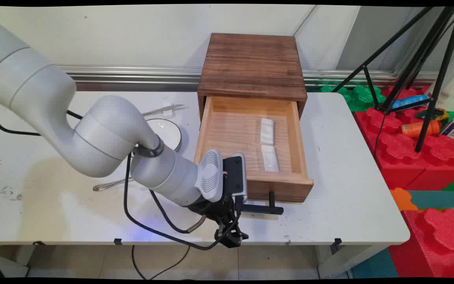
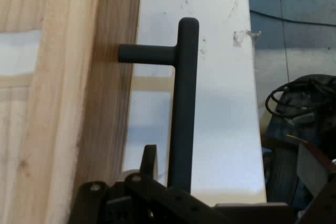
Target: Pick up the knife from the left of the white plate
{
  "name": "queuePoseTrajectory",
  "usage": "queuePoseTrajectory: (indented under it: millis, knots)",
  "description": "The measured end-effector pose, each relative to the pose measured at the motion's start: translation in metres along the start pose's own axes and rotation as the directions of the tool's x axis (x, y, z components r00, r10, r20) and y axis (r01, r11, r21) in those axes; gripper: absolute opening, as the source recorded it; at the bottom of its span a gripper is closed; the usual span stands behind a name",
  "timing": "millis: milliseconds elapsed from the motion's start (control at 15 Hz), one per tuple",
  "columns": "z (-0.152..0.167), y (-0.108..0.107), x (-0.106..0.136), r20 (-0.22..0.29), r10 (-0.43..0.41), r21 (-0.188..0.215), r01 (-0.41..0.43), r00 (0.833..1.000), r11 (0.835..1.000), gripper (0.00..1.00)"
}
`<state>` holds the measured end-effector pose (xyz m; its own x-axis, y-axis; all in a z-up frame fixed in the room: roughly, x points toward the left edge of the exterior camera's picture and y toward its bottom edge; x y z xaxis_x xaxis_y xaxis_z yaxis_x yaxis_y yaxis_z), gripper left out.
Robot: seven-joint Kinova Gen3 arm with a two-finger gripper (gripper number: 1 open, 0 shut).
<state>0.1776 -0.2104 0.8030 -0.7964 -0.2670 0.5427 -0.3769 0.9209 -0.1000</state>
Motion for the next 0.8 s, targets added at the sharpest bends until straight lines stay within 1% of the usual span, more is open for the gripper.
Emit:
queuePoseTrajectory:
  millis: [333, 600, 800]
  knots:
    - [-0.012, 0.004, -0.002, -0.033, 0.01, 0.018, -0.009, 0.999, 1.0, 1.0]
    - [-0.031, 0.005, -0.007, -0.062, 0.02, 0.038, -0.017, 0.998, 0.999, 1.0]
    - [-0.052, 0.002, -0.011, -0.091, 0.038, 0.055, -0.033, 0.995, 0.998, 1.0]
